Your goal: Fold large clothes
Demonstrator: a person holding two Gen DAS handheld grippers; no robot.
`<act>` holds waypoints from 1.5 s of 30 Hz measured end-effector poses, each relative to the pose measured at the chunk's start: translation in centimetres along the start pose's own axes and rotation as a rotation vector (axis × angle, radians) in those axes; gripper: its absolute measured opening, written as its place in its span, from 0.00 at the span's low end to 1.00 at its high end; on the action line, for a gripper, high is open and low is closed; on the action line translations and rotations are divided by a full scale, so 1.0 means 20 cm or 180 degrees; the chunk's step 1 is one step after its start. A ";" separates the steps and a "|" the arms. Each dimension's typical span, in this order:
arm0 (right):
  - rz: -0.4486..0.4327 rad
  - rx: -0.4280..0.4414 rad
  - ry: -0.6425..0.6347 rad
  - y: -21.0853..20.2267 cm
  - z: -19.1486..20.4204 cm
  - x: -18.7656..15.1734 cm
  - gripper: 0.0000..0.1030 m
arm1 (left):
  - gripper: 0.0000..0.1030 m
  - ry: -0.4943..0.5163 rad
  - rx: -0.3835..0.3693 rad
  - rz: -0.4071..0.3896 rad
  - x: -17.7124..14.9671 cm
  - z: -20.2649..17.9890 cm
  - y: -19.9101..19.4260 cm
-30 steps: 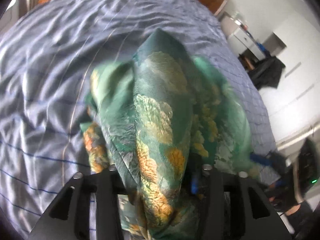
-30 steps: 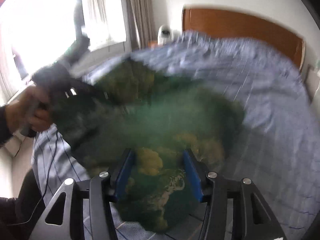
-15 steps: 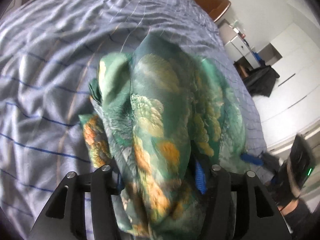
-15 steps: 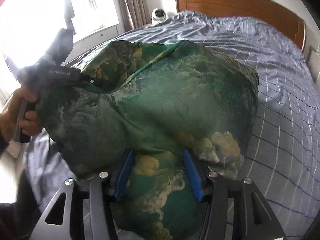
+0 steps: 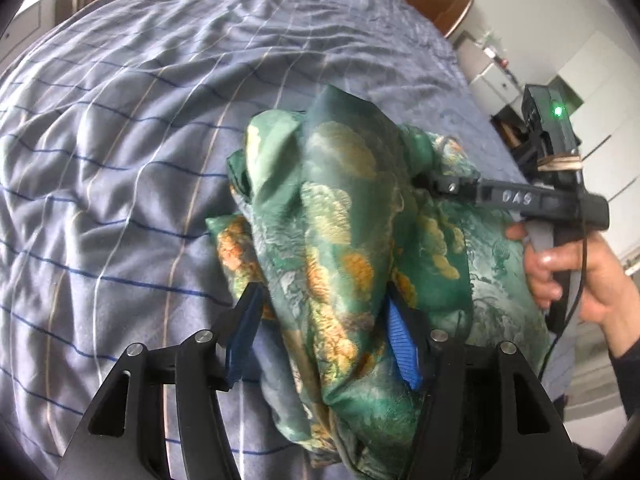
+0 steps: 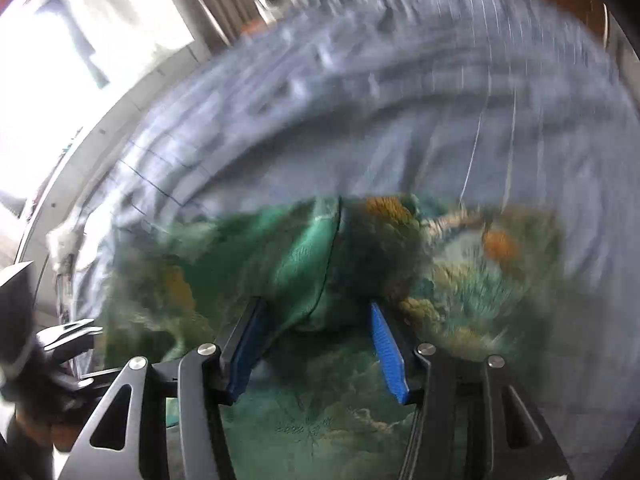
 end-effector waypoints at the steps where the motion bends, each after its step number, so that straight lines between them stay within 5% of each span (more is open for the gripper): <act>1: 0.0009 -0.0041 -0.0003 0.03 0.00 -0.03 0.53 | 0.60 0.0003 0.0009 0.0015 0.00 0.00 0.01; 8: -0.0337 0.0072 -0.0287 -0.32 0.06 -0.15 0.53 | 0.60 0.0027 -0.0037 -0.0019 0.00 0.00 0.00; 15: -0.0555 0.0175 -0.0383 -0.86 -0.05 -0.69 0.53 | 0.61 -0.0028 -0.0066 -0.0028 -0.01 0.01 0.02; 22: -0.0026 -0.0045 -0.0132 -0.55 -0.15 -1.04 0.53 | 0.65 -0.0026 0.0021 -0.0070 -0.04 0.00 0.04; 26: -0.0100 -0.0024 0.0102 -0.55 -0.16 -1.05 0.55 | 0.66 -0.0042 0.0084 -0.0198 -0.04 -0.02 -0.03; 30: -0.0388 -0.0151 -0.0066 -0.76 -0.13 -1.06 0.58 | 0.80 0.0208 0.0611 -0.0514 -0.01 -0.10 -0.23; 33: -0.0644 -0.0346 -0.0246 -0.91 -0.11 -1.06 0.78 | 0.94 0.0408 0.1133 -0.0839 0.00 -0.16 -0.40; 45: -0.0956 -0.0572 -0.0217 -1.08 -0.12 -1.10 0.79 | 0.94 0.0531 0.1616 -0.1089 -0.04 -0.22 -0.62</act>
Point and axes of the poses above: each gripper's, at about its wrist camera, not at the fingertips, and y roughly the way its jaws point, z to its left, x to its top, the point moved 7 cm from there along y, roughly the way its jaws point, and after that the axes turned 8 degrees about -z, right-handed, at the moved point
